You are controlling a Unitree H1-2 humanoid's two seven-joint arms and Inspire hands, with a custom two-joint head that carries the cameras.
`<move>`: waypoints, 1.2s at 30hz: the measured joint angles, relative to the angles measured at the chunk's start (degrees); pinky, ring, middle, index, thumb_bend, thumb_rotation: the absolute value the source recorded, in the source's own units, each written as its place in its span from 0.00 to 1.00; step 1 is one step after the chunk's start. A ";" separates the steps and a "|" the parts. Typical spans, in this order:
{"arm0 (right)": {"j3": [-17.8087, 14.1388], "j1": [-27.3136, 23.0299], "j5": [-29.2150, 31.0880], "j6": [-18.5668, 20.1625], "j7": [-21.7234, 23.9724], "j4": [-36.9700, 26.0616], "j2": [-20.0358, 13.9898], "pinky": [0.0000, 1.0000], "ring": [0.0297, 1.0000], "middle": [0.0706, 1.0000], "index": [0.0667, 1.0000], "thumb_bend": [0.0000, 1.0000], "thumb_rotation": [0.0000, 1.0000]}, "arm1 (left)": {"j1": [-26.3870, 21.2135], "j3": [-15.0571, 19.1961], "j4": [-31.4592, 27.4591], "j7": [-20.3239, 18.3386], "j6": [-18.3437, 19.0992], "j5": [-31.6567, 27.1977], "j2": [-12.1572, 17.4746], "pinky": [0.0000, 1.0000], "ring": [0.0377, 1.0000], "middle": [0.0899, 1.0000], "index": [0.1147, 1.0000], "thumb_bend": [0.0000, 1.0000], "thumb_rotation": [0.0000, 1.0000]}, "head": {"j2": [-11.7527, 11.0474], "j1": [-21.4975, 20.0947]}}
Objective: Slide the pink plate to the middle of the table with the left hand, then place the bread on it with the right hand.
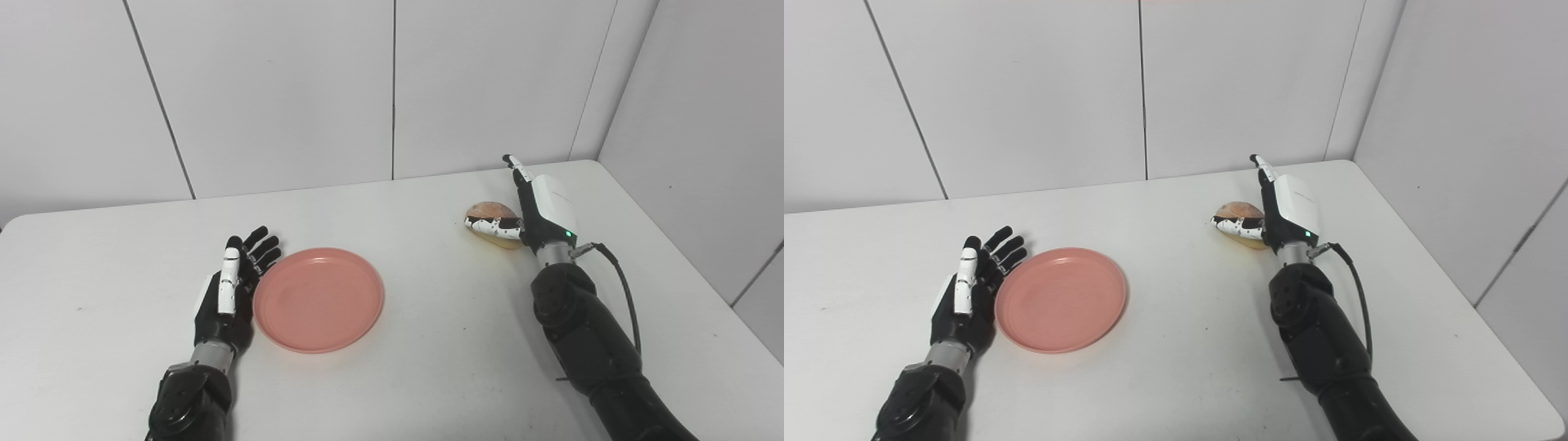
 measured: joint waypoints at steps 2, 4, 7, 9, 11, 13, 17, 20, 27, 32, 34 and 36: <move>0.94 0.00 -0.21 1.44 0.98 -0.02 -0.07 0.75 0.84 0.89 0.90 0.78 0.38 | 0.08 -0.12 -0.28 0.00 0.34 0.00 -0.02 0.90 0.88 0.84 0.81 0.49 1.00 | 0.18 0.09; 1.72 0.00 -0.49 2.23 1.88 -0.02 -0.12 0.75 0.84 0.88 0.90 0.76 0.34 | 0.10 -0.17 -0.40 -0.01 0.53 0.00 -0.01 0.90 0.88 0.84 0.81 0.49 1.00 | 0.18 0.09; 2.82 -0.15 -1.49 3.02 2.21 0.41 -0.23 0.71 0.80 0.85 0.86 0.71 0.21 | 0.11 -0.17 -0.45 -0.01 0.58 -0.01 -0.01 0.90 0.88 0.84 0.81 0.48 1.00 | 0.52 0.26; 3.39 -0.21 -1.95 3.34 2.21 0.86 -0.44 0.68 0.77 0.83 0.84 0.67 0.15 | 0.14 -0.16 -0.53 -0.01 0.57 -0.01 -0.03 0.89 0.88 0.85 0.81 0.47 1.00 | 0.53 0.26; 3.80 -0.21 -2.17 3.33 2.16 1.38 -0.69 0.63 0.73 0.81 0.81 0.63 0.10 | 0.18 -0.14 -0.60 0.01 0.57 0.00 -0.05 0.88 0.87 0.84 0.81 0.47 1.00 | 0.70 0.44; 3.90 -0.21 -2.15 3.32 1.98 2.07 -0.87 0.59 0.69 0.78 0.79 0.59 0.04 | 0.24 -0.14 -0.71 0.06 0.57 0.01 -0.08 0.89 0.88 0.85 0.81 0.46 1.00 | 0.70 0.44; 3.76 -0.21 -1.28 3.19 0.75 2.61 -0.94 0.26 0.34 0.50 0.73 0.55 0.00 | 0.35 -0.12 -0.81 0.08 0.57 0.01 -0.11 0.89 0.88 0.85 0.81 0.46 1.00 | 0.79 0.70; 3.48 -0.21 -0.16 1.76 -1.46 3.85 -0.90 0.21 0.29 0.44 0.67 0.54 0.00 | 0.34 -0.01 -0.83 0.21 0.57 0.02 -0.16 0.88 0.87 0.84 0.81 0.46 1.00 | 0.88 0.88; 3.68 -0.20 0.01 0.81 -5.34 4.53 -0.89 0.24 0.32 0.44 0.60 0.54 0.00 | 0.35 0.44 -1.14 1.49 0.70 0.04 -1.08 0.87 0.86 0.83 0.80 0.43 1.00 | 0.88 1.49; 3.67 -0.20 0.33 0.82 -6.18 4.41 -0.93 0.25 0.33 0.44 0.46 0.52 0.00 | 0.34 0.46 -1.15 2.07 0.69 0.30 -1.42 0.86 0.85 0.82 0.78 0.44 1.00 | 1.05 2.46; 3.56 -0.19 0.69 0.81 -6.65 4.34 -0.93 0.25 0.33 0.44 0.46 0.52 0.00 | 0.34 0.44 -1.15 2.30 0.65 0.65 -1.51 0.86 0.86 0.82 0.79 0.45 1.00 | 1.23 3.52; 3.43 -0.16 0.91 0.29 -7.34 4.28 -0.96 0.25 0.32 0.44 0.45 0.52 0.00 | 0.34 0.38 -1.13 2.29 0.54 1.06 -1.61 0.86 0.86 0.83 0.79 0.45 1.00 | 1.41 5.54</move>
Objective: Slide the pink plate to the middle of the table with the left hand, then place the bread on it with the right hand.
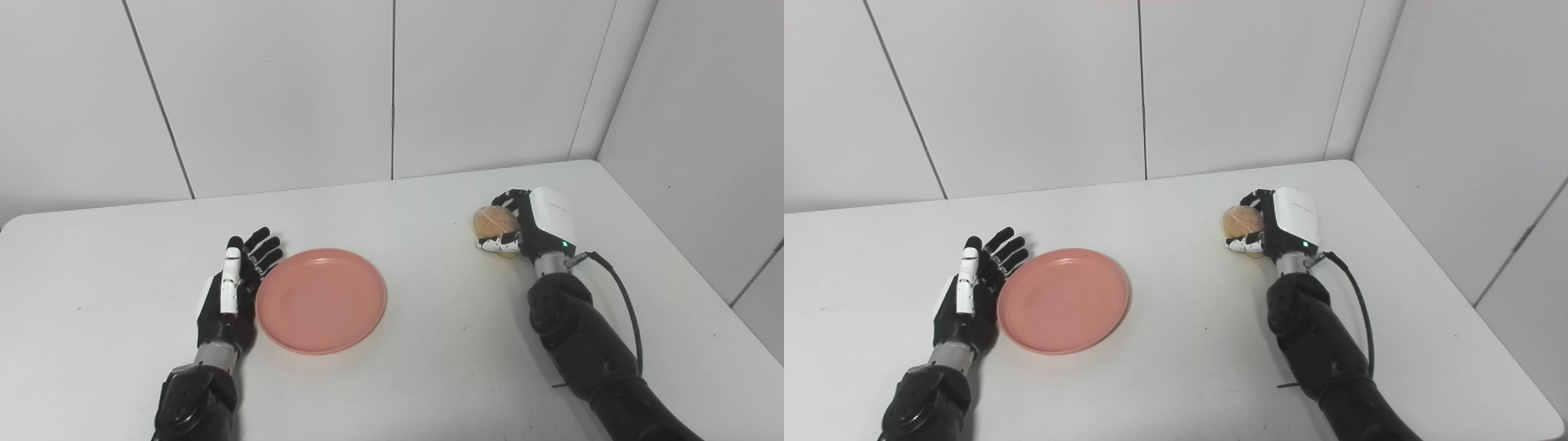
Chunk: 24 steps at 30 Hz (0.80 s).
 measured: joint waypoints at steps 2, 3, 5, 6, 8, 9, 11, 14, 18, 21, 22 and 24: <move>-0.24 0.17 0.22 -1.67 -1.32 -0.26 -0.11 0.27 0.34 0.44 0.45 0.52 0.00 | 0.00 -0.35 0.24 0.02 -0.64 0.38 -0.07 0.85 0.86 0.82 0.79 0.46 1.00 | 0.17 2.52; -0.43 0.29 0.42 -2.60 -1.80 -0.48 -0.20 0.30 0.37 0.41 0.49 0.51 0.00 | 0.00 -0.55 0.54 0.05 -1.18 0.71 -0.11 0.85 0.86 0.83 0.79 0.47 1.00 | 0.18 2.55; -1.01 0.86 1.38 -3.51 -1.85 -2.48 -0.39 0.33 0.40 0.41 0.51 0.51 0.00 | -0.02 -1.13 0.96 0.06 -2.14 1.45 -0.30 0.86 0.87 0.84 0.80 0.49 1.00 | 0.09 8.41; -1.18 1.11 1.77 -3.92 -1.85 -3.41 -0.50 0.33 0.41 0.41 0.51 0.51 0.00 | -0.01 -1.40 1.10 0.06 -2.51 1.52 -0.41 0.87 0.88 0.85 0.82 0.51 1.00 | 0.09 8.44; -1.51 1.51 2.53 -5.89 -1.81 -4.87 -0.74 0.33 0.41 0.41 0.50 0.51 0.00 | -0.01 -1.98 1.21 0.06 -2.90 1.94 -0.71 0.88 0.89 0.85 0.83 0.51 1.00 | -0.17 10.79; -1.62 1.64 3.07 -6.66 -1.77 -5.41 -0.89 0.34 0.41 0.41 0.50 0.51 0.00 | -0.01 -2.26 1.21 0.10 -3.02 2.38 -0.91 0.88 0.89 0.85 0.83 0.50 1.00 | -0.26 12.72; -2.14 1.92 4.18 -8.61 -1.65 -6.23 -1.15 0.36 0.42 0.42 0.50 0.51 0.00 | 0.02 -2.49 1.23 0.27 -3.34 2.59 -1.68 0.89 0.89 0.86 0.84 0.49 1.00 | -0.26 12.74; -2.55 2.03 5.47 -10.27 -1.37 -6.88 -1.45 0.36 0.43 0.42 0.50 0.51 0.00 | 0.02 -2.59 1.67 0.86 -4.05 2.73 -2.75 0.90 0.90 0.87 0.85 0.49 1.00 | -0.26 15.64; -2.86 2.77 6.92 -12.55 0.15 -9.93 -1.75 0.38 0.44 0.42 0.49 0.52 0.00 | -0.40 -2.57 3.55 1.96 -6.32 3.78 -3.57 0.90 0.90 0.88 0.86 0.48 1.00 | -0.18 17.58; -2.83 3.32 7.86 -13.88 1.58 -11.85 -1.76 0.37 0.44 0.42 0.50 0.52 0.00 | -1.03 -2.65 5.00 2.64 -7.80 4.98 -3.79 0.90 0.90 0.88 0.87 0.49 1.00 | 0.00 18.02; -2.77 3.58 8.00 -14.54 1.93 -12.36 -1.75 0.36 0.43 0.42 0.50 0.52 0.00 | -1.11 -2.65 5.15 2.88 -7.94 5.14 -3.83 0.90 0.90 0.88 0.87 0.49 1.00 | 0.00 18.37; -2.69 3.87 8.37 -15.31 2.98 -12.96 -1.74 0.37 0.43 0.42 0.50 0.52 0.00 | -1.37 -2.70 5.69 3.51 -8.44 5.69 -3.94 0.90 0.90 0.88 0.87 0.50 1.00 | 0.00 18.46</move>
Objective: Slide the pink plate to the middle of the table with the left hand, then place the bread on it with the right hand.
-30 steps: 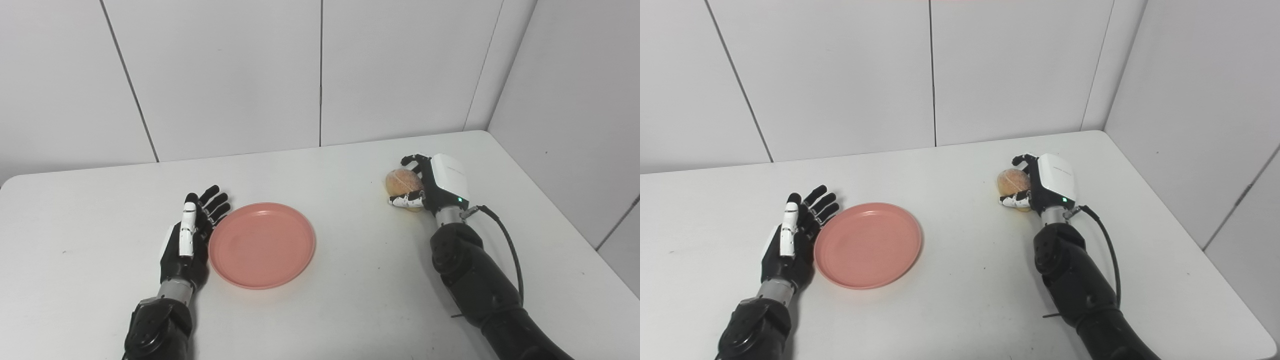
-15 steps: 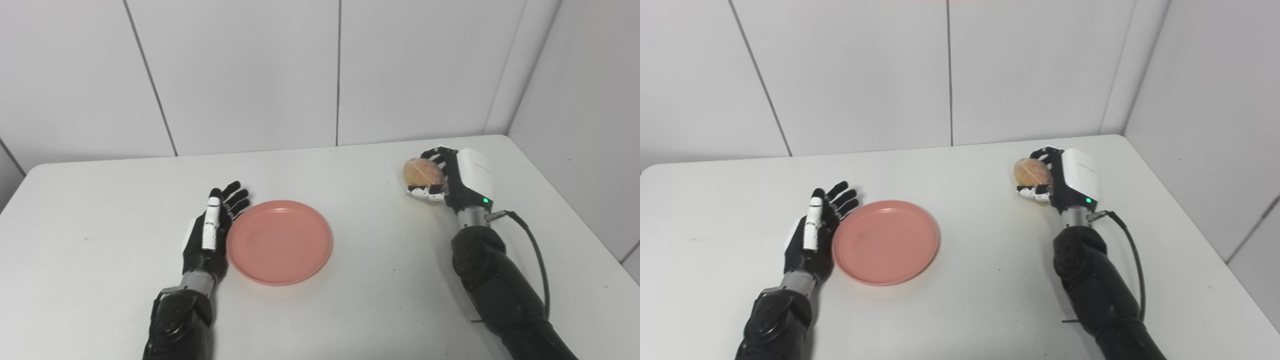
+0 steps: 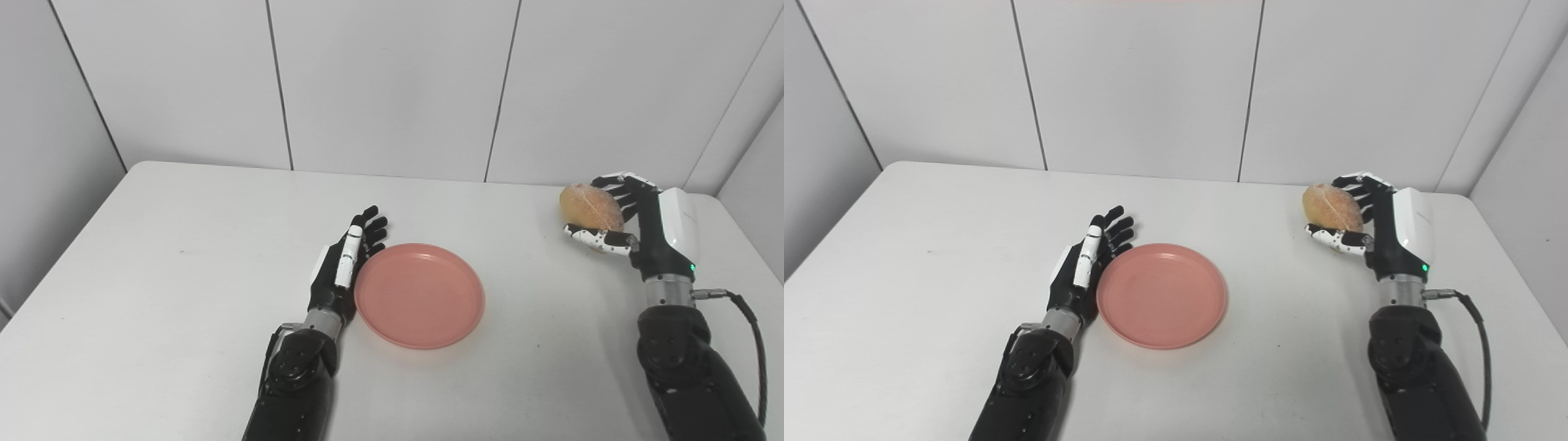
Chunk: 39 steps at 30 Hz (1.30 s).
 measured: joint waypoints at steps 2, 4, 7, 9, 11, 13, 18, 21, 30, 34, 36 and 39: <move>0.07 0.45 0.41 -0.19 1.41 -1.42 0.02 0.38 0.44 0.42 0.50 0.52 0.00 | -0.26 -0.09 0.62 0.66 -0.67 0.85 -0.12 0.92 0.91 0.88 0.87 0.50 1.00 | 0.00 0.09; 0.35 1.06 0.69 -0.19 3.09 -3.58 0.23 0.40 0.45 0.43 0.49 0.52 0.00 | -0.54 -0.12 1.37 1.11 -1.52 1.47 -0.19 0.93 0.91 0.89 0.88 0.50 1.00 | 0.09 -0.26; 0.67 1.89 0.89 -0.18 4.94 -6.66 1.52 0.41 0.46 0.43 0.49 0.52 0.00 | -0.81 -0.13 1.97 1.57 -2.02 1.91 -0.23 0.95 0.92 0.89 0.88 0.50 1.00 | 0.18 -0.53; 0.91 2.17 1.09 -0.18 5.95 -7.79 2.64 0.42 0.46 0.43 0.49 0.52 0.00 | -0.92 -0.12 2.27 1.67 -2.32 1.92 -0.23 0.95 0.91 0.89 0.88 0.50 1.00 | 0.18 -0.96; 1.29 2.41 1.07 -0.15 6.95 -8.72 3.59 0.31 0.38 0.41 0.50 0.51 0.00 | -0.99 -0.12 2.52 1.79 -2.65 1.93 -0.25 0.95 0.91 0.89 0.88 0.50 1.00 | 0.18 -1.41; 2.11 2.74 0.64 -0.14 8.30 -10.08 4.19 0.29 0.36 0.40 0.51 0.51 0.00 | -1.24 -0.12 2.97 2.05 -2.90 1.93 -0.25 0.95 0.91 0.90 0.88 0.49 1.00 | 0.18 -1.84; 4.06 3.63 0.17 0.33 11.92 -13.96 6.28 0.40 0.45 0.43 0.49 0.52 0.00 | -1.31 -0.10 3.08 2.12 -3.02 1.92 -0.18 0.94 0.92 0.89 0.88 0.49 1.00 | 0.44 -2.37; 5.92 3.66 -1.16 1.30 13.89 -15.15 7.87 0.39 0.45 0.43 0.49 0.52 0.00 | -1.27 -0.10 2.94 2.10 -2.86 1.87 -0.14 0.93 0.91 0.89 0.88 0.48 1.00 | 1.05 -2.72; 10.07 3.57 -2.59 1.81 17.49 -11.70 12.10 0.39 0.45 0.42 0.49 0.52 0.00 | -0.84 -0.20 1.67 1.55 -1.72 1.79 0.03 0.93 0.91 0.89 0.88 0.47 1.00 | 1.85 -3.25; 11.39 3.49 -4.20 1.81 17.95 -10.31 12.22 0.38 0.43 0.41 0.50 0.51 0.00 | -0.80 -0.16 1.49 1.51 -1.54 1.79 0.08 0.92 0.91 0.89 0.87 0.48 1.00 | 2.11 -3.34; 12.42 3.34 -5.23 1.81 18.05 -9.27 12.23 0.35 0.41 0.40 0.50 0.51 0.00 | -0.80 -0.15 1.49 1.51 -1.54 1.78 0.10 0.92 0.91 0.89 0.87 0.48 1.00 | 2.11 -3.34; 13.46 3.32 -6.78 1.81 18.15 -8.28 12.32 0.33 0.39 0.39 0.50 0.51 0.00 | -0.79 -0.18 1.48 1.18 -1.52 1.78 0.13 0.91 0.91 0.88 0.87 0.48 1.00 | 2.29 -3.34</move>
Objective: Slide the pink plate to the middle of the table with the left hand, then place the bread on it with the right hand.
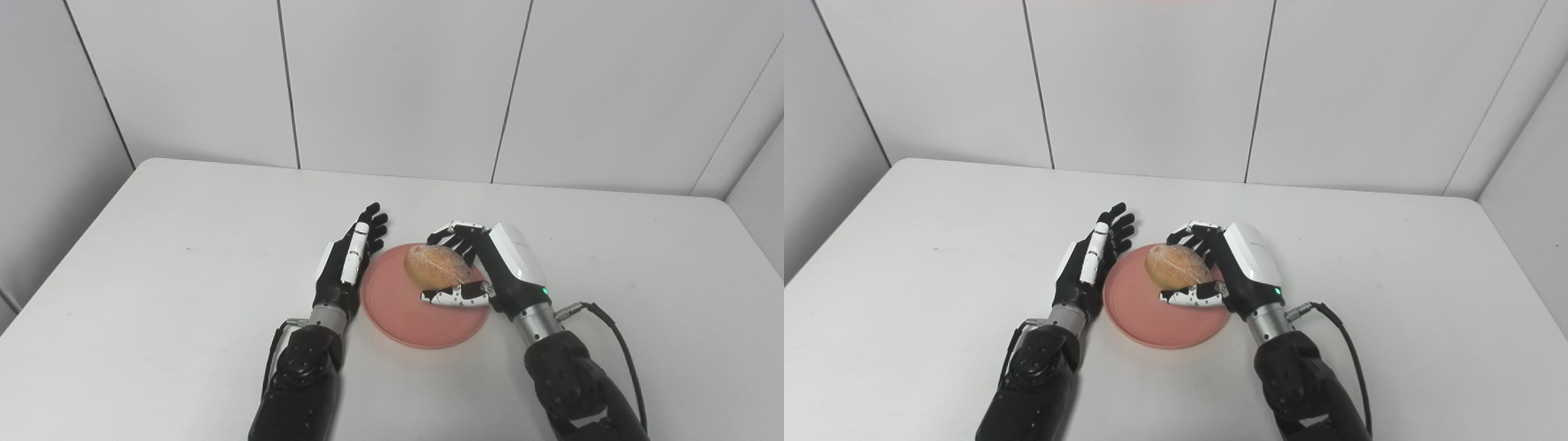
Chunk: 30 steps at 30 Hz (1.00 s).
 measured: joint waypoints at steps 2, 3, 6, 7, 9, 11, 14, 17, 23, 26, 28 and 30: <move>0.42 -0.37 -0.26 -0.02 0.00 1.14 0.19 0.31 0.37 0.38 0.51 0.51 0.00 | 0.03 0.02 -0.15 -0.17 0.08 -0.03 0.07 0.91 0.91 0.88 0.87 0.49 1.00 | 0.17 -0.09; 0.64 -0.64 -0.42 -0.04 0.00 1.93 0.20 0.31 0.37 0.39 0.50 0.51 0.00 | 0.05 0.02 -0.24 -0.20 0.15 -0.03 0.05 0.91 0.91 0.88 0.87 0.49 1.00 | 0.18 -0.09; 1.53 -1.16 -1.71 -0.15 -0.10 3.93 -0.03 0.33 0.40 0.40 0.50 0.51 0.00 | 0.13 0.02 -0.36 -0.27 0.18 -0.04 0.04 0.90 0.90 0.88 0.86 0.50 1.00 | 0.26 0.00; 1.86 -1.25 -2.28 -0.45 -0.30 4.36 -0.14 0.35 0.42 0.41 0.50 0.52 0.00 | 0.15 0.03 -0.40 -0.28 0.18 -0.04 0.04 0.91 0.91 0.88 0.86 0.50 1.00 | 0.26 -0.09; 2.72 -1.72 -3.74 -1.92 -1.31 6.24 -0.43 0.38 0.44 0.42 0.49 0.52 0.00 | 0.16 0.05 -0.47 -0.28 0.33 -0.04 0.04 0.91 0.91 0.88 0.86 0.49 1.00 | 0.26 0.00; 3.07 -1.91 -4.51 -3.19 -2.23 7.81 -0.66 0.46 0.52 0.52 0.59 0.55 0.20 | 0.17 0.02 -0.53 -0.31 0.46 -0.04 0.04 0.91 0.91 0.88 0.87 0.49 1.00 | 0.26 0.00; 3.44 -1.93 -4.76 -5.54 -2.72 8.35 -1.30 0.62 0.66 0.69 0.75 0.63 0.58 | 0.15 0.08 -0.53 -0.44 0.52 -0.08 0.08 0.91 0.91 0.88 0.86 0.49 1.00 | 0.26 -0.09; 3.75 -1.89 -4.83 -7.29 -2.67 8.10 -2.35 0.74 0.79 0.83 0.87 0.68 0.81 | 0.17 0.18 -0.59 -0.62 0.72 -0.58 0.08 0.91 0.91 0.89 0.86 0.49 1.00 | 0.26 -0.09; 3.75 -1.74 -4.98 -8.89 -2.68 6.52 -3.73 0.82 0.88 0.94 0.97 0.73 0.92 | 0.17 0.22 -0.85 -0.83 1.34 -0.60 0.11 0.91 0.91 0.89 0.87 0.49 1.00 | 0.35 -0.18; 3.67 -1.37 -5.10 -9.25 -2.80 5.48 -3.82 0.84 0.90 0.95 0.98 0.75 0.93 | 0.17 0.37 -1.34 -0.84 2.30 -1.11 0.07 0.93 0.91 0.89 0.87 0.49 1.00 | 0.26 -0.26; 3.49 -1.25 -5.10 -10.18 -3.26 4.75 -3.90 0.84 0.91 0.96 0.98 0.76 0.94 | 0.17 0.48 -1.63 -0.86 2.63 -1.30 0.08 0.93 0.91 0.89 0.87 0.48 1.00 | 0.26 -0.26; 2.96 -1.03 -5.08 -10.36 -3.67 3.94 -3.99 0.85 0.92 0.97 0.99 0.78 0.96 | 0.17 0.49 -1.62 -0.97 2.66 -1.33 0.08 0.92 0.91 0.89 0.87 0.48 1.00 | 0.26 -0.53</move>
